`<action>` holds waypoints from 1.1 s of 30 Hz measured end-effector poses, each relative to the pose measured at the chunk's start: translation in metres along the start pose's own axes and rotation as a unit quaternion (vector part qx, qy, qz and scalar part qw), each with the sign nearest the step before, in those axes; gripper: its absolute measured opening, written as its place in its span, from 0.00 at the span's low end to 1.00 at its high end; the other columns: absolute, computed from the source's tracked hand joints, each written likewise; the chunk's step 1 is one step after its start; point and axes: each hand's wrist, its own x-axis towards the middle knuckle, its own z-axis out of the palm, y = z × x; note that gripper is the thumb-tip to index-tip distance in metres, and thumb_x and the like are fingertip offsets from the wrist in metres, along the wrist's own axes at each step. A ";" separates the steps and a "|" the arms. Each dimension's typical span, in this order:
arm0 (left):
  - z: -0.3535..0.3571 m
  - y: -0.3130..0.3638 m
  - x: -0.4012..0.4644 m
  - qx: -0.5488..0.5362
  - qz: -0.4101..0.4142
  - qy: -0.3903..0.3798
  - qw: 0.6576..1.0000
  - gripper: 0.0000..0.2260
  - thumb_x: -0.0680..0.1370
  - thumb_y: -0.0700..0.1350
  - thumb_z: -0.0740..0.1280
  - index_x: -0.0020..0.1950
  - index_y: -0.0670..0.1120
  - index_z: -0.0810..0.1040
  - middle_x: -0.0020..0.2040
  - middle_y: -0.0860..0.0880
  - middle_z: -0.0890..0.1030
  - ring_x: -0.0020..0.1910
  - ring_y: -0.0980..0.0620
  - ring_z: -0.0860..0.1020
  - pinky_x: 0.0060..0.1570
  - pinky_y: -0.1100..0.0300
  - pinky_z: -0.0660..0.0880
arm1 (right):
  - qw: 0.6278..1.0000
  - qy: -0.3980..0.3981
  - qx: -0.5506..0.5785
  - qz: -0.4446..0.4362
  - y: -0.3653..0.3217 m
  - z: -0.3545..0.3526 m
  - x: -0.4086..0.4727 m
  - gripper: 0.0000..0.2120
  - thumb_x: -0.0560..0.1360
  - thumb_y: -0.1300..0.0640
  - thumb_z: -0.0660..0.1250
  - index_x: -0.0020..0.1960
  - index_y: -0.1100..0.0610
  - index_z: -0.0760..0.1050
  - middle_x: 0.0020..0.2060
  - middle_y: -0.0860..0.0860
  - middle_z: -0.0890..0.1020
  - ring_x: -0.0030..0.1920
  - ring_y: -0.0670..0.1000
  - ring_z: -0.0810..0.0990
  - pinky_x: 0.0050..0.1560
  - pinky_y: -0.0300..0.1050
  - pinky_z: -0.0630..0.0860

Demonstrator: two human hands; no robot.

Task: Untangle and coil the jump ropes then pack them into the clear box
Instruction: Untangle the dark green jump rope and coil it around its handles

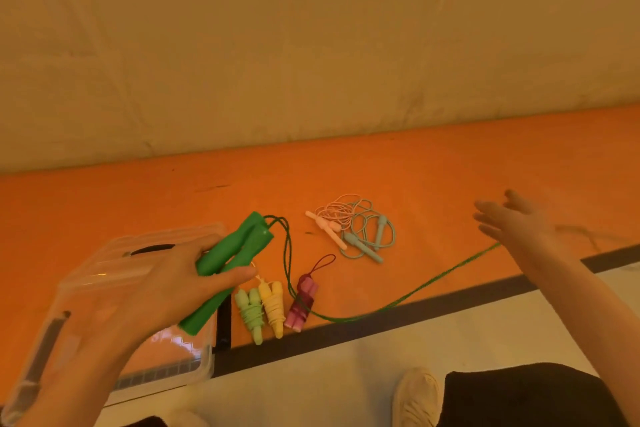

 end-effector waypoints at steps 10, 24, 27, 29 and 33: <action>0.035 0.024 0.013 0.025 0.096 -0.031 0.995 0.16 0.64 0.63 0.73 0.46 0.56 0.78 0.36 0.55 0.80 0.31 0.60 0.76 0.33 0.61 0.68 | 0.891 -0.277 -0.319 -0.169 0.009 0.093 -0.057 0.34 0.73 0.60 0.72 0.73 0.45 0.63 0.54 0.39 0.76 0.36 0.41 0.80 0.39 0.33 0.73; 0.048 0.006 0.016 0.368 0.191 0.122 0.902 0.24 0.74 0.67 0.51 0.51 0.49 0.72 0.43 0.51 0.76 0.42 0.49 0.71 0.44 0.54 0.67 | 0.905 -0.359 -0.180 -0.137 0.008 0.127 -0.063 0.07 0.74 0.64 0.70 0.44 0.53 0.84 0.33 0.48 0.84 0.32 0.41 0.75 0.35 0.33 0.72; 0.050 0.011 0.019 0.347 0.217 0.209 0.888 0.24 0.76 0.62 0.54 0.61 0.45 0.73 0.49 0.47 0.77 0.45 0.46 0.74 0.45 0.52 0.69 | 0.911 -0.358 -0.166 -0.122 0.005 0.129 -0.064 0.07 0.74 0.64 0.69 0.50 0.59 0.83 0.36 0.52 0.84 0.31 0.42 0.74 0.35 0.33 0.72; 0.051 0.012 0.020 0.367 0.231 0.223 0.873 0.25 0.78 0.61 0.54 0.63 0.45 0.73 0.51 0.47 0.76 0.46 0.46 0.74 0.45 0.52 0.69 | 0.913 -0.354 -0.161 -0.125 0.004 0.128 -0.064 0.08 0.75 0.64 0.69 0.52 0.58 0.83 0.36 0.49 0.84 0.31 0.41 0.74 0.35 0.33 0.73; 0.049 0.009 0.021 0.381 0.236 0.206 0.870 0.28 0.77 0.66 0.52 0.61 0.45 0.74 0.49 0.47 0.78 0.44 0.46 0.76 0.42 0.53 0.70 | 0.913 -0.340 -0.182 -0.134 0.008 0.125 -0.063 0.10 0.74 0.64 0.69 0.54 0.55 0.82 0.30 0.43 0.82 0.28 0.40 0.73 0.32 0.33 0.71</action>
